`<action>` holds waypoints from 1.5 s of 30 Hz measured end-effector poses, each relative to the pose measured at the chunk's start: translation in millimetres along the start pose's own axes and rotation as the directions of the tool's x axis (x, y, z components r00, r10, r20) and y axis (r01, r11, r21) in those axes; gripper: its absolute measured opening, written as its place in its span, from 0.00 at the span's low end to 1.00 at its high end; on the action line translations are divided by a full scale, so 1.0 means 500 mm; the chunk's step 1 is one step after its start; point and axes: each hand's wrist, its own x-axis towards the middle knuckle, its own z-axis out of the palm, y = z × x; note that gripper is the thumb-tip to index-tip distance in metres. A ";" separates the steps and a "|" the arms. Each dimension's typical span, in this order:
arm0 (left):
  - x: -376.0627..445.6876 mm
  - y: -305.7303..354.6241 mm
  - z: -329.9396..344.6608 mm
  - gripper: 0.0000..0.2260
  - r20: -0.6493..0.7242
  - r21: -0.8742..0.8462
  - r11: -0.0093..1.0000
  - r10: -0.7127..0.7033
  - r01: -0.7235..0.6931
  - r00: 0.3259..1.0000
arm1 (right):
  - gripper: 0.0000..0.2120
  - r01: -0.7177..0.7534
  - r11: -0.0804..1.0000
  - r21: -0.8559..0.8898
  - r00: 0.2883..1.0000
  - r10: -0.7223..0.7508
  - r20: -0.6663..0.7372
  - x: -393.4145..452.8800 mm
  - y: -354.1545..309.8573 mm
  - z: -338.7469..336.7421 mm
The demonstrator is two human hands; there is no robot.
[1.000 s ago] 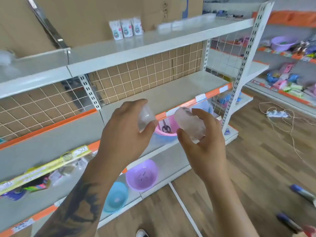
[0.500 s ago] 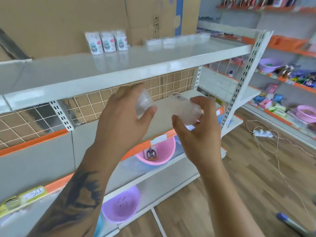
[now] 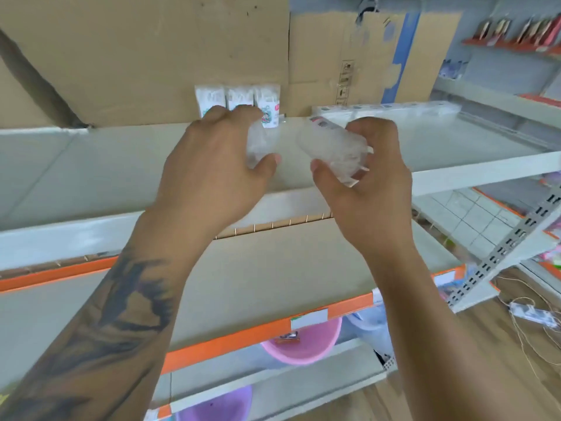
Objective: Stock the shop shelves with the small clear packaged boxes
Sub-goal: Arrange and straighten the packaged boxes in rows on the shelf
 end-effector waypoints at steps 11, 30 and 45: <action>0.063 -0.002 0.026 0.27 0.189 0.142 0.962 -0.259 0.235 0.947 | 0.25 0.092 0.994 0.049 0.951 -0.103 0.291 0.176 0.059 0.056; 0.113 0.130 -0.020 0.13 0.123 -0.520 0.830 -0.160 0.201 0.979 | 0.20 -0.040 0.891 0.452 0.883 -0.180 0.433 0.314 -0.016 -0.055; 0.080 0.138 -0.016 0.21 0.446 -0.891 0.135 0.098 0.432 0.889 | 0.16 -0.272 0.605 0.748 0.732 -0.375 0.569 0.333 -0.038 -0.110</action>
